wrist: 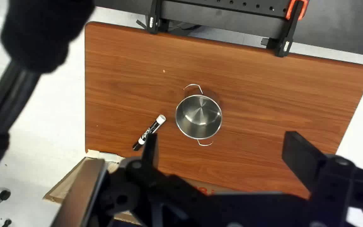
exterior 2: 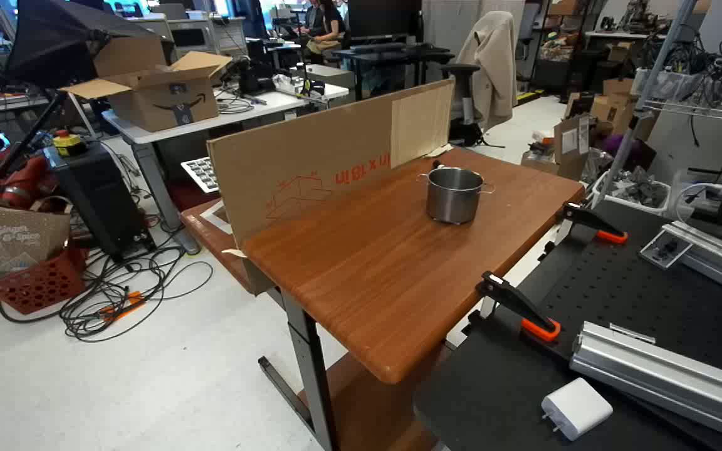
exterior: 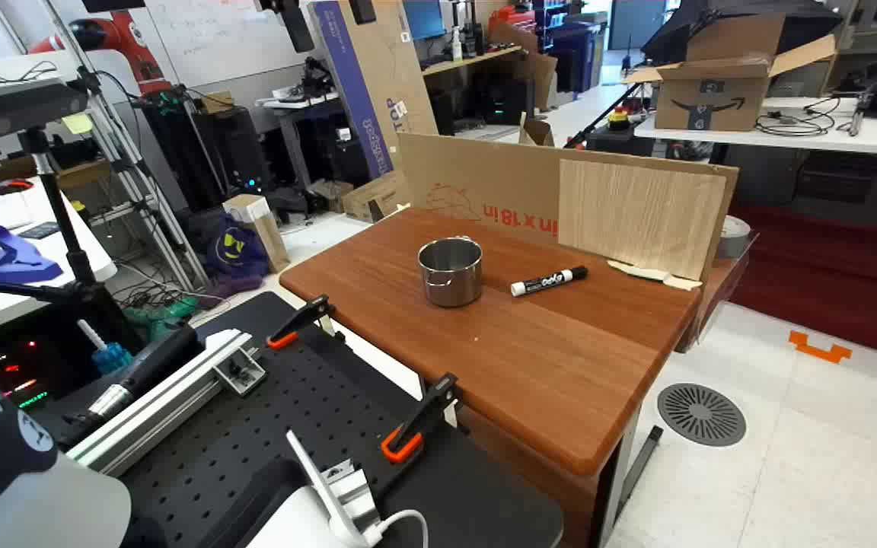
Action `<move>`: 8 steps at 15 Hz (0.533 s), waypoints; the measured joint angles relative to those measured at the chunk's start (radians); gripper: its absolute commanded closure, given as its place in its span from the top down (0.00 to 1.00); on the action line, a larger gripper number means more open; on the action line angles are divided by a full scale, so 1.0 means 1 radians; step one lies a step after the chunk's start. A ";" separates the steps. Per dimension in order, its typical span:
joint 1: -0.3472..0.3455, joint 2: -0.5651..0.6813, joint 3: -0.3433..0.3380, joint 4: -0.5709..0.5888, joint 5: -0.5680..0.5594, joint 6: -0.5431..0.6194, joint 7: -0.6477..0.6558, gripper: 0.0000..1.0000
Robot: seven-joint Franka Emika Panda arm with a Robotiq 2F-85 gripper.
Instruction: Put the marker in the pot
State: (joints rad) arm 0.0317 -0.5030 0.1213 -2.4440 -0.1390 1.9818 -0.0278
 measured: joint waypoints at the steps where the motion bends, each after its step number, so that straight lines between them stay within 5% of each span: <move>1: 0.000 0.000 0.000 0.002 0.000 0.000 0.000 1.00; 8: -0.005 0.070 -0.060 0.003 0.013 0.076 0.008 1.00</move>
State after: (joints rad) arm 0.0265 -0.4326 0.0609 -2.4410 -0.1261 2.0576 -0.0199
